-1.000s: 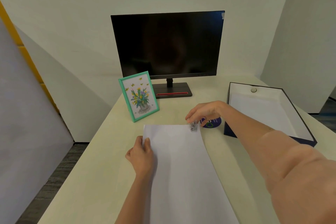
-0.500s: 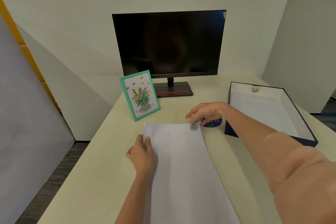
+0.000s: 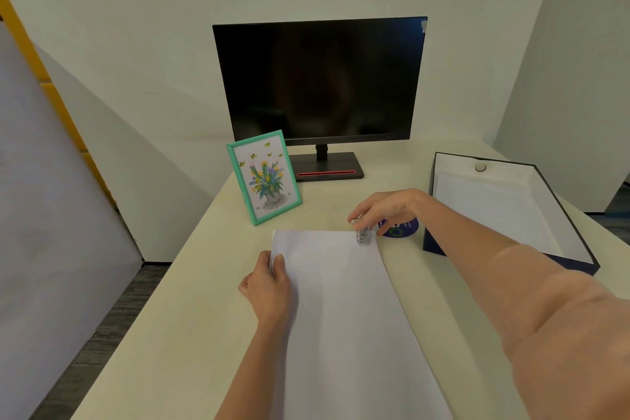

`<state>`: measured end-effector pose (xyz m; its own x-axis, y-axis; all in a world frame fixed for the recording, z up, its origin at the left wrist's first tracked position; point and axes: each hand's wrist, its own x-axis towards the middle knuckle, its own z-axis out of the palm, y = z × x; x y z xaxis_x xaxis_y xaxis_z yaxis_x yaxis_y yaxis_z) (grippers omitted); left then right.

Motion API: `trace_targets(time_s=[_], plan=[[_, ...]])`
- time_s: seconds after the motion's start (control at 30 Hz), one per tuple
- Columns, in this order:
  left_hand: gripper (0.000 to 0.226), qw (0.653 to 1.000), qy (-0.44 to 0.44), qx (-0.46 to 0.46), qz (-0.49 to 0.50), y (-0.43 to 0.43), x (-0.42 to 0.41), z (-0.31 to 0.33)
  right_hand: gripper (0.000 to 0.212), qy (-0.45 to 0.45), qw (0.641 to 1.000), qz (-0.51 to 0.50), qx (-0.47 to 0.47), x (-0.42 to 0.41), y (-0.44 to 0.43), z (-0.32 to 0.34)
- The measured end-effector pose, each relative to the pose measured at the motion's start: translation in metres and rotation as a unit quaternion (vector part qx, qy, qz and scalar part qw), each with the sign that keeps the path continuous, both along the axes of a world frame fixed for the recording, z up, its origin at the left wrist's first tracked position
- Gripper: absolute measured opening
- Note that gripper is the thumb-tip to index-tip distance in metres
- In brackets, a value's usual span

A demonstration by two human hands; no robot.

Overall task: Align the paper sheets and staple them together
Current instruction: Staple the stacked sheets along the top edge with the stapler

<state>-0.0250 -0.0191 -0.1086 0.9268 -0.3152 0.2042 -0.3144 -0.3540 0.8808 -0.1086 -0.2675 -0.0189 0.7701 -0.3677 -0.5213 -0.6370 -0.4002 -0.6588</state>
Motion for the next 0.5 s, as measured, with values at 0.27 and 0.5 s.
trace_targets(time_s=[0.27,0.5], plan=[[0.028,1.0,0.001,0.001,-0.003,-0.001,0.002,-0.002,0.047,-0.027,1.0,-0.011,-0.003,-0.002,-0.003,-0.004],[0.023,1.0,0.006,0.009,-0.004,-0.002,0.003,-0.003,0.032,-0.085,0.995,-0.041,-0.015,-0.004,-0.006,-0.022]])
